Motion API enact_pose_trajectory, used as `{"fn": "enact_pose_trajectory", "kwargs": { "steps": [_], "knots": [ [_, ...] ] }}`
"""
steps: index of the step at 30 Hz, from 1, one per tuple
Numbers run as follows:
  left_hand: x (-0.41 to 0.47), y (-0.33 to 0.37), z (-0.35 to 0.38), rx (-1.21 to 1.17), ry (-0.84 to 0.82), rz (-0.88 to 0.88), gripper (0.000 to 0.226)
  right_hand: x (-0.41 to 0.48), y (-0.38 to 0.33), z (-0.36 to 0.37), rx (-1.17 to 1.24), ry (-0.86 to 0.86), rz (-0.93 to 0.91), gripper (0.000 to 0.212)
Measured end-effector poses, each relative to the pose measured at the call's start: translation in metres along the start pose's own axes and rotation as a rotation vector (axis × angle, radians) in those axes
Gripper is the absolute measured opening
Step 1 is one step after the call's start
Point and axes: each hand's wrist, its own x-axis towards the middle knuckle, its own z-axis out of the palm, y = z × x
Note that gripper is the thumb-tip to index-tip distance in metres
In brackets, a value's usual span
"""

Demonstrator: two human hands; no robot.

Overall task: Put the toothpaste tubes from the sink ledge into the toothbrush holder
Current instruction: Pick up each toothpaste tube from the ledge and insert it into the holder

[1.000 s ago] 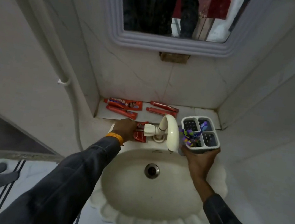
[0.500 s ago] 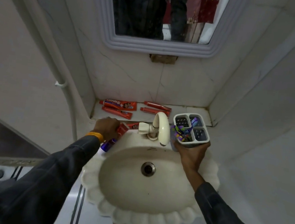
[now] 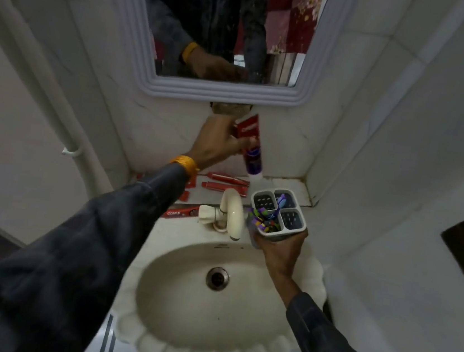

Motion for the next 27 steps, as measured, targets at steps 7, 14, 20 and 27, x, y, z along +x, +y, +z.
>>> {"fn": "enact_pose_trajectory", "kwargs": {
  "steps": [7, 14, 20, 27],
  "knots": [
    [0.02, 0.006, 0.084, 0.08, -0.135, 0.037, 0.042, 0.003, 0.005, 0.004, 0.011, 0.024, 0.017, 0.106],
    [0.023, -0.008, 0.124, 0.306, -0.268, 0.068, 0.015, 0.004, 0.007, 0.004, 0.002, 0.025, 0.017, 0.111],
    [0.031, -0.016, 0.119, 0.449, -0.364, 0.064, 0.004, 0.004, 0.005, 0.005, -0.029, 0.022, 0.007, 0.11],
    [0.011, -0.097, 0.048, 0.509, -0.294, -0.217, 0.02, 0.001, 0.003, 0.012, 0.009, 0.04, 0.001, 0.104]
  ]
}}
